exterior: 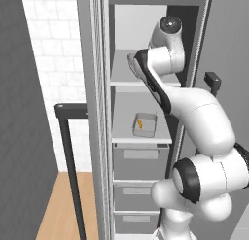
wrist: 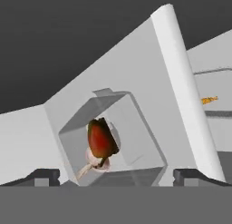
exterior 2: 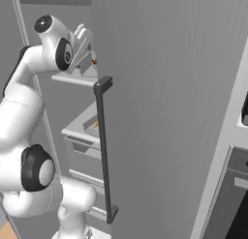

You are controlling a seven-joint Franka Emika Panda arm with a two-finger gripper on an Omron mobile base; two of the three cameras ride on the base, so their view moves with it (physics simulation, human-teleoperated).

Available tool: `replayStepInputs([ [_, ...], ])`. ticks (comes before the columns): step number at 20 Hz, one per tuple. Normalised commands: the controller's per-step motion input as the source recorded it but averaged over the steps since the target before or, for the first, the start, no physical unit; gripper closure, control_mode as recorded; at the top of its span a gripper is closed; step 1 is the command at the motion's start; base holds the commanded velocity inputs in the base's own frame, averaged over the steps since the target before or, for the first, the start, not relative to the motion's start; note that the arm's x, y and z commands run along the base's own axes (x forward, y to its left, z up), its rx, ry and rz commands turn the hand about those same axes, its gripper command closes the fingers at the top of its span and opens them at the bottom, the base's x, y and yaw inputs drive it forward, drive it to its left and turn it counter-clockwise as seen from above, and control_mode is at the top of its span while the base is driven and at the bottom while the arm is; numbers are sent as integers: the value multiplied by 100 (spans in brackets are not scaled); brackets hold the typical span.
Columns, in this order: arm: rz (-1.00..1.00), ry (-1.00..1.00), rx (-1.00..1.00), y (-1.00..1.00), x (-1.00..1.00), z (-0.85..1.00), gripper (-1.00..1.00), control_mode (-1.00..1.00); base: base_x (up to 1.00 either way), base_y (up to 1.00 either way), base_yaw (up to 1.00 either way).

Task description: Take the meat container that has the shrimp and place it on the second highest rack of the freezer. Then take the vegetable container that has the bell pepper and garlic and place it on the highest rack of the freezer.

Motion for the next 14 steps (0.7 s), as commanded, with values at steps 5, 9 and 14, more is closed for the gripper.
replayStepInputs([
  [5,0,-12,-3,22,-100,6,-100,-100,0,0,0],
  [9,0,-5,0,0,-100,34,-100,-100,0,0,0],
  [14,-3,-2,0,2,-100,11,-100,-100,0,0,0],
])
